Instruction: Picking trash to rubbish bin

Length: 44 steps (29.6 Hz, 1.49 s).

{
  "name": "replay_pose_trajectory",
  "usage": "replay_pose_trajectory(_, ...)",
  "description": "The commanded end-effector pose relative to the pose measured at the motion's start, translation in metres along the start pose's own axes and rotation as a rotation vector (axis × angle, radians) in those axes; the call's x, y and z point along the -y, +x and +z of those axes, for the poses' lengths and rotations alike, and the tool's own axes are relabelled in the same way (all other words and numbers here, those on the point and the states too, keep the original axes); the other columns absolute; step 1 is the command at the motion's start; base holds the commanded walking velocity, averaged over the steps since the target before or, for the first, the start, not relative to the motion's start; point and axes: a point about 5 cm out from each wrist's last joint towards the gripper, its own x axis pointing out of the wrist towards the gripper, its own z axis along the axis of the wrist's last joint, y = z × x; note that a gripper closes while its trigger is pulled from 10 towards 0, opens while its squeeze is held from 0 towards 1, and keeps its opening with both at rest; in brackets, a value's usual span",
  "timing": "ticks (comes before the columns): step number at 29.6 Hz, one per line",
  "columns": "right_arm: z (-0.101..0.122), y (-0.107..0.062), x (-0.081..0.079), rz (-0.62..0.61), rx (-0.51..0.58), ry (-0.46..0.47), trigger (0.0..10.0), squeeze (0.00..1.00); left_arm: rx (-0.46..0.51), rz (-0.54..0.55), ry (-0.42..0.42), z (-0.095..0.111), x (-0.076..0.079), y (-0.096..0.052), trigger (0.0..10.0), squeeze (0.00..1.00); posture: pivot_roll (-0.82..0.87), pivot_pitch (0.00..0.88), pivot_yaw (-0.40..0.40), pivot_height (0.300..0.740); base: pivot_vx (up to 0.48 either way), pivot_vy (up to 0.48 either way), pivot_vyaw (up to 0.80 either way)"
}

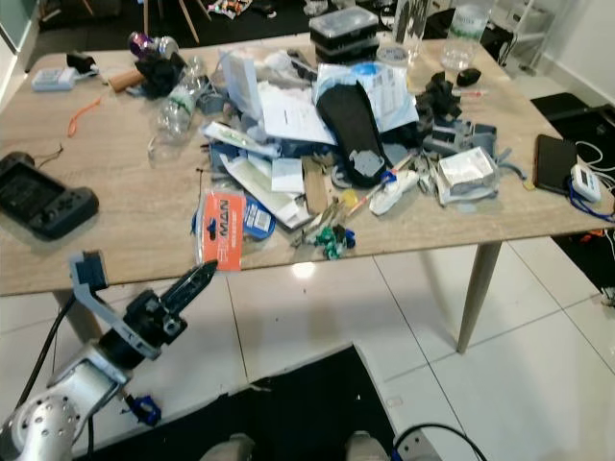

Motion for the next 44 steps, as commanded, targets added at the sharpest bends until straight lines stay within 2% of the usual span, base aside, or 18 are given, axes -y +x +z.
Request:
replay_pose_trajectory(1, -0.005, 0.000, -0.003, 0.012, -0.016, -0.008, 10.0, 0.00, -0.041, 0.081, 0.003, -0.007, -0.014, -0.015, 10.0, 0.00, 0.01, 0.138, 0.004, 0.740, -0.356, 0.000, 0.00)
replay_pose_trajectory(4, -0.001, 0.000, -0.001, 0.011, -0.009, -0.015, 10.0, 0.00, -0.069, 0.175, -0.011, -0.017, -0.030, -0.030, 10.0, 0.00, 0.01, 0.136, 0.000, 0.740, -0.355, 0.000, 0.00)
replay_pose_trajectory(6, 0.000, 0.000, -0.001, 0.010, -0.008, -0.016, 10.0, 0.00, -0.077, 0.193, -0.013, -0.019, -0.033, -0.032, 10.0, 0.00, 0.01, 0.136, 0.000, 0.740, -0.352, 0.000, 0.00)
replay_pose_trajectory(11, 0.002, 0.000, 0.002, 0.009, -0.004, -0.023, 10.0, 0.00, -0.151, 0.330, -0.067, -0.049, -0.055, -0.059, 10.0, 0.00, 0.02, 0.123, -0.004, 0.740, -0.349, 0.000, 0.00)
replay_pose_trajectory(12, 0.002, 0.000, 0.002, 0.009, -0.004, -0.023, 10.0, 0.00, -0.151, 0.330, -0.067, -0.049, -0.055, -0.059, 10.0, 0.00, 0.02, 0.123, -0.004, 0.740, -0.349, 0.000, 0.00)
replay_pose_trajectory(13, 0.003, 0.000, 0.002, 0.010, -0.002, -0.025, 10.0, 0.00, -0.186, 0.392, -0.088, -0.061, -0.064, -0.070, 10.0, 0.00, 0.02, 0.120, -0.003, 0.740, -0.349, 0.000, 0.00)
replay_pose_trajectory(15, 0.003, 0.000, 0.002, 0.010, -0.002, -0.026, 10.0, 0.00, -0.195, 0.407, -0.092, -0.064, -0.066, -0.073, 10.0, 0.00, 0.02, 0.120, -0.003, 0.740, -0.349, 0.000, 0.00)
replay_pose_trajectory(18, 0.004, 0.000, 0.001, 0.013, 0.001, -0.027, 10.0, 0.00, -0.239, 0.524, -0.138, -0.081, -0.080, -0.094, 10.0, 0.00, 0.03, 0.115, -0.003, 0.740, -0.352, 0.000, 0.00)
replay_pose_trajectory(19, 0.005, 0.000, -0.001, 0.016, 0.003, -0.027, 10.0, 0.00, -0.260, 0.638, -0.189, -0.094, -0.088, -0.116, 10.0, 0.00, 0.04, 0.113, -0.004, 0.740, -0.341, 0.000, 0.00)
replay_pose_trajectory(20, 0.005, 0.000, -0.001, 0.017, 0.004, -0.028, 10.0, 0.00, -0.269, 0.680, -0.208, -0.099, -0.090, -0.124, 10.0, 0.00, 0.04, 0.113, -0.004, 0.740, -0.341, 0.000, 0.00)
replay_pose_trajectory(21, 0.005, 0.000, -0.001, 0.017, 0.004, -0.028, 10.0, 0.00, -0.269, 0.680, -0.208, -0.099, -0.090, -0.124, 10.0, 0.00, 0.04, 0.113, -0.004, 0.740, -0.341, 0.000, 0.00)
replay_pose_trajectory(24, 0.004, 0.000, -0.003, 0.022, 0.004, -0.033, 10.0, 0.00, -0.296, 0.800, -0.258, -0.114, -0.092, -0.146, 10.0, 0.00, 0.06, 0.111, -0.006, 0.740, -0.347, 0.000, 0.00)
replay_pose_trajectory(26, 0.004, 0.000, -0.003, 0.022, 0.004, -0.033, 10.0, 0.00, -0.296, 0.800, -0.258, -0.114, -0.092, -0.146, 10.0, 0.00, 0.06, 0.111, -0.006, 0.740, -0.352, 0.000, 0.00)
replay_pose_trajectory(30, 0.005, 0.000, -0.006, 0.035, 0.008, -0.042, 10.0, 0.00, -0.364, 0.974, -0.330, -0.142, -0.087, -0.171, 10.0, 0.00, 0.08, 0.110, 0.001, 0.740, -0.347, 0.000, 0.00)
replay_pose_trajectory(33, 0.011, 0.000, -0.014, 0.045, 0.017, -0.043, 10.0, 0.00, -0.380, 1.005, -0.331, -0.149, -0.086, -0.173, 10.0, 0.00, 0.08, 0.110, 0.004, 0.740, -0.342, 0.000, 0.00)
replay_pose_trajectory(39, 0.028, 0.000, -0.025, 0.066, 0.048, -0.041, 10.0, 0.00, -0.353, 1.063, -0.274, -0.142, -0.096, -0.158, 10.0, 0.00, 0.11, 0.106, -0.002, 0.740, -0.338, 0.000, 0.00)
replay_pose_trajectory(42, 0.036, 0.000, -0.028, 0.074, 0.063, -0.039, 10.0, 0.00, -0.387, 1.145, -0.203, -0.137, -0.102, -0.155, 10.0, 0.00, 0.12, 0.104, 0.000, 0.740, -0.368, 0.000, 0.00)
replay_pose_trajectory(44, 0.041, -0.001, -0.030, 0.084, 0.073, -0.055, 10.0, 0.00, -0.530, 1.304, -0.064, -0.134, -0.106, -0.166, 10.0, 0.00, 0.12, 0.100, -0.001, 0.740, 0.000, 0.000, 0.00)
